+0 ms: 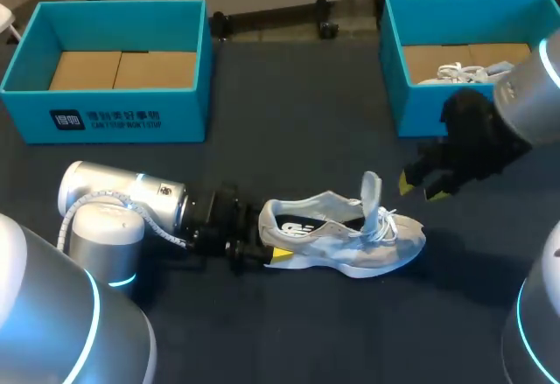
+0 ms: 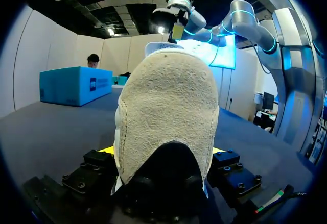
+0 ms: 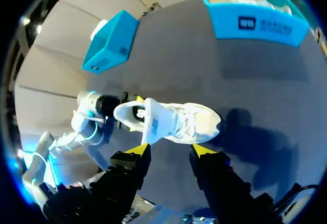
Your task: Take the shoe out of the shoebox, open the shoe tongue, remove and reinsert the insole, then place the shoe into the shoebox
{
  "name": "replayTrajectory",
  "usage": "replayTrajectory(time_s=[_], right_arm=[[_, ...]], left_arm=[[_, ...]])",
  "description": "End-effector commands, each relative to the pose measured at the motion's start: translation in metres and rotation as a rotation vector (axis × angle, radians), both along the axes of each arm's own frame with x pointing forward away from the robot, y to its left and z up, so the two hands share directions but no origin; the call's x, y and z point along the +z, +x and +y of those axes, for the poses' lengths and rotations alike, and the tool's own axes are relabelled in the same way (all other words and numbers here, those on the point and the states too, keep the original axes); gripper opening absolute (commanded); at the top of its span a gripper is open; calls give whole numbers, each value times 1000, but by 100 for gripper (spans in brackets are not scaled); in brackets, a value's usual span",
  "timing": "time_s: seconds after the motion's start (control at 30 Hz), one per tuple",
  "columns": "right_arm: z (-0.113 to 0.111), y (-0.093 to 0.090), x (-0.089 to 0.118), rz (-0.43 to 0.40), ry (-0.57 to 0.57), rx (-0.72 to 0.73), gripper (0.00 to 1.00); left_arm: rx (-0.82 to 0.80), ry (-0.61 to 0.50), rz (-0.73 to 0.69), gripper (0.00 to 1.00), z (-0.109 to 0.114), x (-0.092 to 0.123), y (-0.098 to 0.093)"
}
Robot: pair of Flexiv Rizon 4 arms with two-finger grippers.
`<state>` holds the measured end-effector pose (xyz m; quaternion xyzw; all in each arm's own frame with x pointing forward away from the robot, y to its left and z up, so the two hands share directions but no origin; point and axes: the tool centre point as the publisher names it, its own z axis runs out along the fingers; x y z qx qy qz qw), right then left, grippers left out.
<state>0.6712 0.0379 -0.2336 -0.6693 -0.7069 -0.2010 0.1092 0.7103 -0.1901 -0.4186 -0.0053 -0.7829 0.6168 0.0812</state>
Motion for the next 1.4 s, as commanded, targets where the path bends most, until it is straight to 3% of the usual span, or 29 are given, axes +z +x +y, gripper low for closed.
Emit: replayTrajectory(time_s=[0.03, 0.37, 0.43, 0.53, 0.57, 0.9, 1.03, 1.07, 1.1, 1.4], right_arm=[[19, 6, 26, -20, -383, 57, 48], [45, 6, 45, -98, -540, 236, 42], [51, 5, 47, -119, -546, 271, 32], [60, 5, 49, -131, -558, 331, 5], [63, 5, 50, -132, -563, 350, 0], [83, 3, 45, -163, -525, 556, 0], [91, 4, 46, -191, -367, 678, 0], [93, 6, 47, -141, -262, 688, 0], [93, 8, 46, -116, -240, 675, 0], [93, 8, 46, -116, -240, 675, 0]], left_arm=[[0, 1, 0, 0, 0, -4, 0], [0, 1, 0, 0, 0, -4, 0], [0, 1, 0, 0, 0, -4, 0], [0, 1, 0, 0, 0, -4, 0], [0, 1, 0, 0, 0, -4, 0], [0, 1, 0, 0, 0, -4, 0], [0, 1, 0, 0, 0, -4, 0], [0, 1, 0, 0, 0, -4, 0], [0, 1, 0, 0, 0, -4, 0], [0, 1, 0, 0, 0, -4, 0]])
